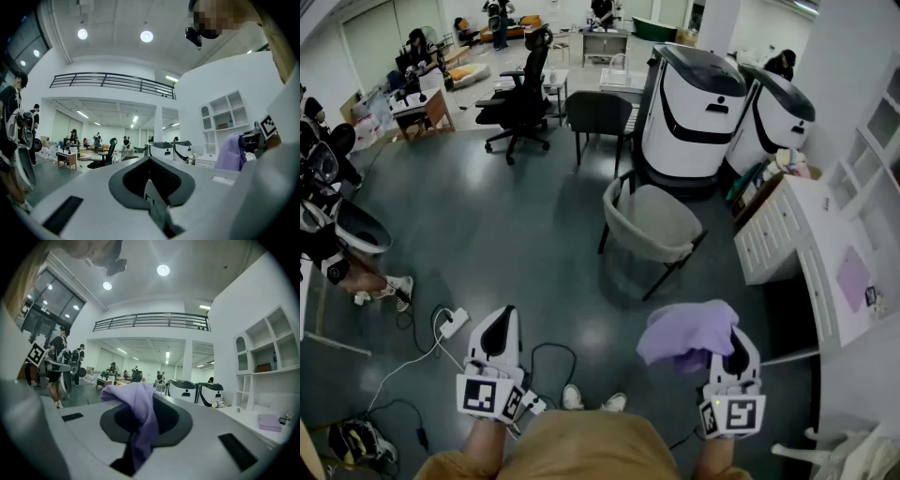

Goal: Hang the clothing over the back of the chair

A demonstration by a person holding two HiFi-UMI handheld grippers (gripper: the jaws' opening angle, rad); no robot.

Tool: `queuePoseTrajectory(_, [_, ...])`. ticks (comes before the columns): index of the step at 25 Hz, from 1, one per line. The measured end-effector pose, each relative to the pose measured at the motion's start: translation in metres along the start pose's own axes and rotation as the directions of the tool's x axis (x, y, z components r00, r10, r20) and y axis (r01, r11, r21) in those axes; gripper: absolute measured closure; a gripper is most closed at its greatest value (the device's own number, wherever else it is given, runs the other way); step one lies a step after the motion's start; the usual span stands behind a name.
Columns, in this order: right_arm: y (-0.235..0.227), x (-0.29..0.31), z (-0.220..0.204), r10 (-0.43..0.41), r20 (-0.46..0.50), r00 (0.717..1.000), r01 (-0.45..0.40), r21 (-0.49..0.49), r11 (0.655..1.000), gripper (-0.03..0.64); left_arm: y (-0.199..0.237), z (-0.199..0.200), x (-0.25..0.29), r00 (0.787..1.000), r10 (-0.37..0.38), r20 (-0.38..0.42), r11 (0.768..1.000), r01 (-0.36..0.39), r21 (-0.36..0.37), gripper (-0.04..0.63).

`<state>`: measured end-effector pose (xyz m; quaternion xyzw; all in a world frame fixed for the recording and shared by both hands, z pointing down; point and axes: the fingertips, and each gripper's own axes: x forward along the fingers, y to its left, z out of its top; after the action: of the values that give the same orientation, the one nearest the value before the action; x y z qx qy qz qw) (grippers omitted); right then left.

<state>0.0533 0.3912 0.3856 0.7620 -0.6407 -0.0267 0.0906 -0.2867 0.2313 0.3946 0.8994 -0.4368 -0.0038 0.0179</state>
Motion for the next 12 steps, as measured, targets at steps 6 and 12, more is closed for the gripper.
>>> queuePoseTrajectory(6, [-0.017,-0.016,-0.008,0.029,-0.004,1.0,-0.029,0.022,0.999,0.561,-0.024,0.002,-0.006,1.0,0.01,-0.006,1.0,-0.01,0.007,0.592])
queuePoseTrajectory(12, [-0.037,-0.034,-0.02,0.067,0.011,0.998,-0.068,0.064,0.996,0.561,-0.054,-0.002,-0.013,1.0,0.018,-0.006,1.0,-0.018,0.01,0.592])
